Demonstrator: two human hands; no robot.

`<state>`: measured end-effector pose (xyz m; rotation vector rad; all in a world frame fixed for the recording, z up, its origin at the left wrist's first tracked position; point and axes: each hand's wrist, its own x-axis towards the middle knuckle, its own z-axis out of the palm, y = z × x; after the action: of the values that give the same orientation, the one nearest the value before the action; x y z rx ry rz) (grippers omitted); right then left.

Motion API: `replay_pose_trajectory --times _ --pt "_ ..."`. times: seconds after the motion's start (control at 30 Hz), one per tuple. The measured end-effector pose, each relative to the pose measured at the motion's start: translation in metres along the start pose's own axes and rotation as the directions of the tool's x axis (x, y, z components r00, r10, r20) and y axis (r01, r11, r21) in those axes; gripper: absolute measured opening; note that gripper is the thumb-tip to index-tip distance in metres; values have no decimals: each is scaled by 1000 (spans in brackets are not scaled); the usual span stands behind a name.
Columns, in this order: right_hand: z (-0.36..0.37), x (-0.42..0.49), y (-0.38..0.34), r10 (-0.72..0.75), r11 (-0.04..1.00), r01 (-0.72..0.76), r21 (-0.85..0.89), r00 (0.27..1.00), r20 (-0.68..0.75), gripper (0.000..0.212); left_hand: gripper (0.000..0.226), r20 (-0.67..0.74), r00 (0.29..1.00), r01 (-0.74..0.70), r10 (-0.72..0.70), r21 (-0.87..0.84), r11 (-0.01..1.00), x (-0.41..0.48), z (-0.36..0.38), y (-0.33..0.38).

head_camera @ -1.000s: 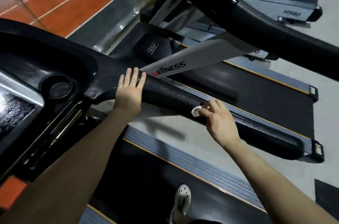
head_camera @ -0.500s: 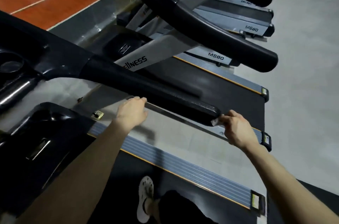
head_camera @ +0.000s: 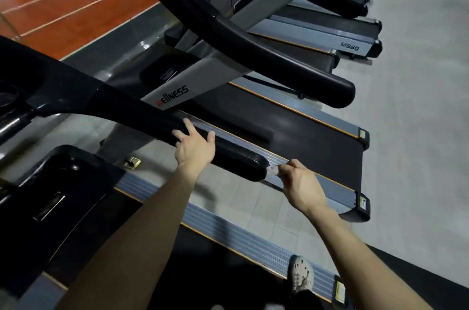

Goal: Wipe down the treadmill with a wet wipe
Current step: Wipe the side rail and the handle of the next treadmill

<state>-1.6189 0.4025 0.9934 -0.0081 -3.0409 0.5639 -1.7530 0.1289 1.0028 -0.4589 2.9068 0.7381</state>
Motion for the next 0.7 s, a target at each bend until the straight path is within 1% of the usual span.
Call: replay_pose_trajectory --times 0.07,0.17,0.23,0.27,0.33,0.4,0.47,0.53,0.6,0.7 --pt "2 13 14 -12 999 12 41 1000 -6 15 103 -8 995 95 -96 -74 993 18 10 8" --pt "5 38 38 -48 993 45 110 999 21 14 114 9 962 267 -271 -218 939 49 20 16" --pt "7 58 56 -100 987 89 135 992 76 15 115 6 916 382 -401 -320 867 68 20 17" --pt "9 69 65 -127 984 111 142 986 105 16 114 -10 891 423 -453 -341 840 77 21 16" --pt "14 93 82 -175 975 152 163 975 138 23 109 -32 854 484 -520 -319 815 89 25 16" --pt "18 115 92 -252 953 215 215 955 159 31 107 -16 838 519 -545 -279 808 94 32 17" --pt "18 135 94 -313 922 259 286 937 159 34 112 19 833 535 -553 -280 797 94 39 15" --pt "14 153 89 -281 908 217 357 950 138 38 116 54 830 546 -555 -284 788 93 40 6" --pt "13 166 80 -252 899 174 402 956 150 44 116 71 839 536 -539 -281 796 93 40 -3" --pt "20 185 63 -338 846 217 487 925 174 46 114 61 841 530 -537 -285 799 90 41 -8"
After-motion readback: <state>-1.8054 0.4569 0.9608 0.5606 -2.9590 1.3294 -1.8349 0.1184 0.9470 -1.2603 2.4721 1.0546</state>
